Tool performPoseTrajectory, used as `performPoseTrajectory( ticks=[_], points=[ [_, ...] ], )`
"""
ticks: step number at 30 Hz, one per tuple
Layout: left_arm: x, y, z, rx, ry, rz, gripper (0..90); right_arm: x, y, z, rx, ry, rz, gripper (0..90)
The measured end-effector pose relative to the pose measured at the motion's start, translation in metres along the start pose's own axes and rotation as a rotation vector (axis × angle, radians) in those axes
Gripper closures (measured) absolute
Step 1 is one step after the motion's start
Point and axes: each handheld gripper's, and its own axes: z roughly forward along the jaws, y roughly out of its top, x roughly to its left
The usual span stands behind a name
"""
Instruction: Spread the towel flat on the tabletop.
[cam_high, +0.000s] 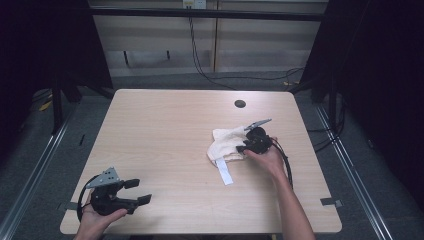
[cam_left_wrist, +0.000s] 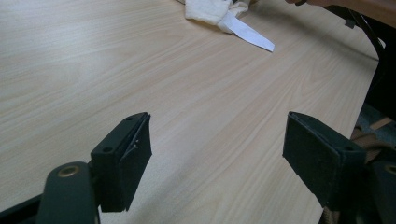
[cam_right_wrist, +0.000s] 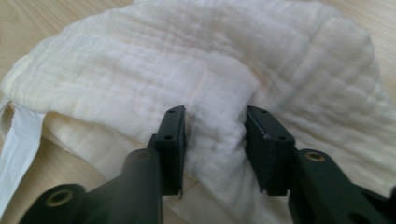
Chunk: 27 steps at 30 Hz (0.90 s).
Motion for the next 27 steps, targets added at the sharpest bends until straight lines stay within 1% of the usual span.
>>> performPoseTrajectory(
  ticks=[1, 2, 3, 4, 5, 6, 7, 8, 9, 11, 12, 13, 16, 20, 22, 23, 24, 26, 27],
  points=[
    [0.0, 0.0, 0.0, 0.0, 0.0, 0.0, 23.3, 0.0, 0.0, 0.0, 0.0, 0.0, 0.0, 61.4],
    [0.0, 0.0, 0.0, -0.002, 0.0, -0.002, 23.3, 0.001, 0.0, 0.0, 0.002, 0.016, 0.001, 69.0],
    [0.0, 0.0, 0.0, -0.001, 0.002, 0.0, 23.3, 0.001, 0.0, 0.0, 0.002, 0.026, 0.003, 72.2],
    [0.0, 0.0, 0.0, -0.001, 0.002, 0.0, 23.3, 0.001, 0.0, 0.0, 0.002, 0.026, 0.003, 72.2],
    [0.0, 0.0, 0.0, -0.001, 0.002, 0.0, 23.3, 0.001, 0.0, 0.0, -0.001, 0.033, 0.003, 74.5],
    [0.0, 0.0, 0.0, -0.003, 0.003, -0.005, 23.3, 0.0, -0.001, 0.0, -0.009, 0.053, 0.013, 78.8],
    [0.0, 0.0, 0.0, -0.003, 0.003, -0.005, 23.3, 0.001, -0.001, 0.0, -0.007, 0.052, 0.017, 80.3],
    [0.001, 0.0, 0.0, -0.001, 0.004, -0.004, 23.3, 0.001, -0.001, 0.0, -0.007, 0.052, 0.017, 80.3],
    [0.001, 0.0, 0.0, -0.001, 0.006, -0.008, 23.4, 0.004, -0.001, 0.0, -0.003, 0.041, 0.008, 81.9],
    [0.002, 0.0, 0.0, 0.0, 0.01, -0.014, 23.6, 0.006, -0.001, -0.001, -0.002, 0.037, 0.013, 82.3],
    [0.002, -0.001, 0.0, -0.002, 0.004, -0.025, 23.6, 0.006, -0.001, -0.001, -0.007, 0.038, 0.017, 82.5],
    [0.003, -0.001, 0.0, 0.005, 0.006, -0.026, 23.6, 0.005, -0.002, -0.001, -0.013, 0.044, 0.02, 82.7],
    [0.003, -0.002, 0.001, 0.002, 0.004, -0.031, 23.8, 0.008, -0.004, -0.003, -0.015, 0.051, 0.025, 83.0],
    [0.003, -0.001, 0.002, 0.006, 0.006, -0.029, 24.4, 0.011, -0.01, -0.006, -0.028, 0.087, 0.031, 83.0],
    [0.003, -0.001, 0.002, 0.009, 0.009, -0.026, 24.3, 0.015, -0.012, -0.008, -0.043, 0.111, 0.021, 83.0],
    [0.002, -0.001, 0.002, 0.01, 0.011, -0.022, 24.3, 0.017, -0.013, -0.009, -0.047, 0.12, 0.024, 83.0],
    [0.002, -0.001, 0.003, 0.007, 0.013, -0.024, 24.3, 0.019, -0.015, -0.01, -0.039, 0.118, 0.013, 83.0],
    [0.002, -0.001, 0.003, 0.009, 0.012, -0.022, 24.3, 0.022, -0.015, -0.011, -0.041, 0.123, 0.012, 83.0],
    [0.002, -0.001, 0.003, 0.009, 0.012, -0.022, 24.3, 0.026, -0.016, -0.014, -0.044, 0.135, 0.007, 83.0]
  ],
)
